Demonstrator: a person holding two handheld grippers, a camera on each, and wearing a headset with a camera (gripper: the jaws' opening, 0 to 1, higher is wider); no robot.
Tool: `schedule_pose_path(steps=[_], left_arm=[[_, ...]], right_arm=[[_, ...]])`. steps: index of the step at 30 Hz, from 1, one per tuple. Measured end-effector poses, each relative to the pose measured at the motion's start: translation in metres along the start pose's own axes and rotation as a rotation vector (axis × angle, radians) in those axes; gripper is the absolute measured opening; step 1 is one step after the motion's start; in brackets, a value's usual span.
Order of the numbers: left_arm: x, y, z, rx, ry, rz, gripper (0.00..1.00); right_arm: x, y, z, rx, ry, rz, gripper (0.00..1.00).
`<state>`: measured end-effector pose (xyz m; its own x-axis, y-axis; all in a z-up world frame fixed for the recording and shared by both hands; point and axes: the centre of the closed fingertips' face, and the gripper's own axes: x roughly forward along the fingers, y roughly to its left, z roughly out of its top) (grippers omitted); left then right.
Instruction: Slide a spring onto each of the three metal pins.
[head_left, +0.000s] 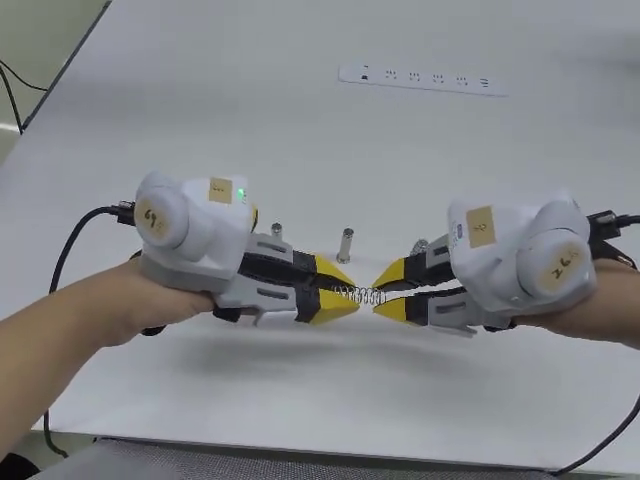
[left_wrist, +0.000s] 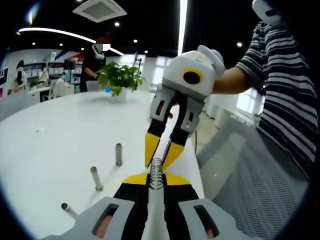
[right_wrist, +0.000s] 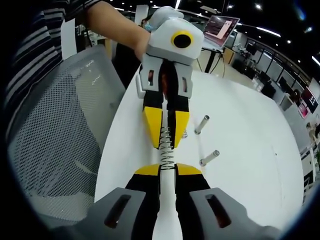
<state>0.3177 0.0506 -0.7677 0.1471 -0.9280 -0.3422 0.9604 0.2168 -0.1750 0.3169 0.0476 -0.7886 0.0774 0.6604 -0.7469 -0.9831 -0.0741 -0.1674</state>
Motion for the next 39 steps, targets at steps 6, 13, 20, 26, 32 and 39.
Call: schedule_pose_path(steps=[6,13,20,26,32,39], left_arm=[[0.001,0.002,-0.002,0.005,0.009,0.016,0.03],[0.002,0.004,-0.004,0.012,0.017,0.023,0.03],[0.002,0.004,-0.009,0.031,0.041,0.027,0.02],[0.0,0.005,-0.011,0.039,0.046,0.034,0.02],[0.0,0.006,-0.01,0.034,0.036,0.042,0.03],[0.002,0.005,-0.007,0.031,0.021,0.046,0.03]], right_arm=[[-0.005,-0.004,0.002,-0.006,-0.01,-0.015,0.07],[-0.009,-0.006,0.009,-0.011,-0.023,-0.014,0.07],[-0.013,-0.006,0.021,-0.023,-0.047,-0.005,0.07],[-0.015,-0.006,0.033,-0.016,-0.079,0.01,0.07],[-0.017,-0.007,0.043,0.027,-0.123,0.019,0.07],[-0.018,-0.007,0.06,0.101,-0.205,0.016,0.07]])
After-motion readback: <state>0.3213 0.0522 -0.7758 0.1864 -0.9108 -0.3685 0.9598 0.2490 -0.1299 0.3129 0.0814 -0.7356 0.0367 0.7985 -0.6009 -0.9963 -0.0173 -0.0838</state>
